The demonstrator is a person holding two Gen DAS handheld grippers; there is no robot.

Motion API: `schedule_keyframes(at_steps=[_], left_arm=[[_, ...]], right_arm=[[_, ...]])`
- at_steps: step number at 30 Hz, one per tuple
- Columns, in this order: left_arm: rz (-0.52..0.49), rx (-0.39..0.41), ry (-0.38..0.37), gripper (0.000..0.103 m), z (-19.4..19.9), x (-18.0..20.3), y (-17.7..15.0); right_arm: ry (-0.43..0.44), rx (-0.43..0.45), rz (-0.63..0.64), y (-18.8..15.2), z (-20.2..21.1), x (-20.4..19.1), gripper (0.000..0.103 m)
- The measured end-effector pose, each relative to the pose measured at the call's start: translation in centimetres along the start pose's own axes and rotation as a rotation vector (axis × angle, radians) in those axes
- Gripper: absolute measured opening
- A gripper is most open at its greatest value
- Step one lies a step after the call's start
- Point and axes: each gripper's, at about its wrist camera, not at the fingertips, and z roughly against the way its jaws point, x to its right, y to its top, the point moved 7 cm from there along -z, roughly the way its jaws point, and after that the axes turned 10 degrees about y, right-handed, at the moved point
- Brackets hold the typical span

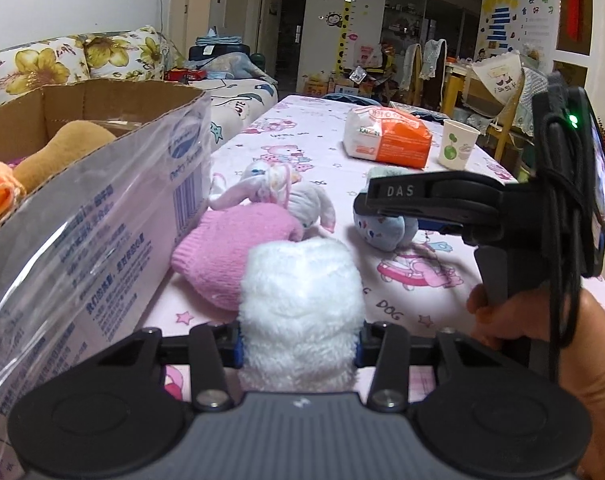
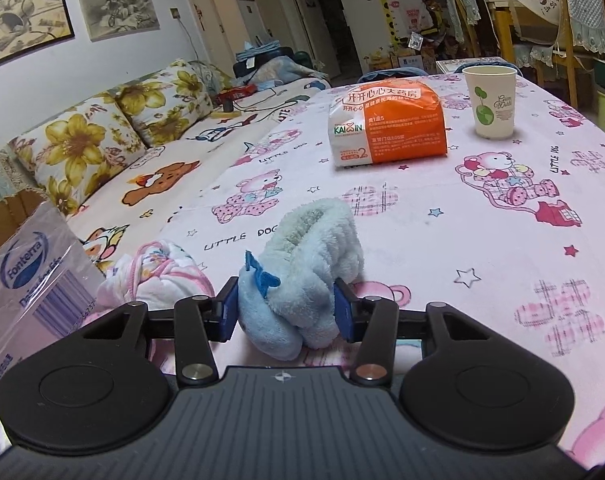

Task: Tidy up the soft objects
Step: 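Close right gripper on blue fuzzy band while left closes on white fluffy toy, then carry blue band and white fluffy toy over the box with both grippers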

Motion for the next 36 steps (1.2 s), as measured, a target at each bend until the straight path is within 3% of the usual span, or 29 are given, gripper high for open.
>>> schedule_keyframes(at_steps=[19, 36], left_arm=[[-0.008, -0.016, -0.078, 0.043, 1.3, 0.6, -0.1], [0.046, 0.053, -0.17, 0.043, 4.6, -0.5, 2.1]], right_arm=[[-0.093, -0.057, 0.004, -2.4, 5.7, 0.7, 0.058], [-0.166, -0.037, 0.032, -3.9, 9.8, 0.1, 0.058]])
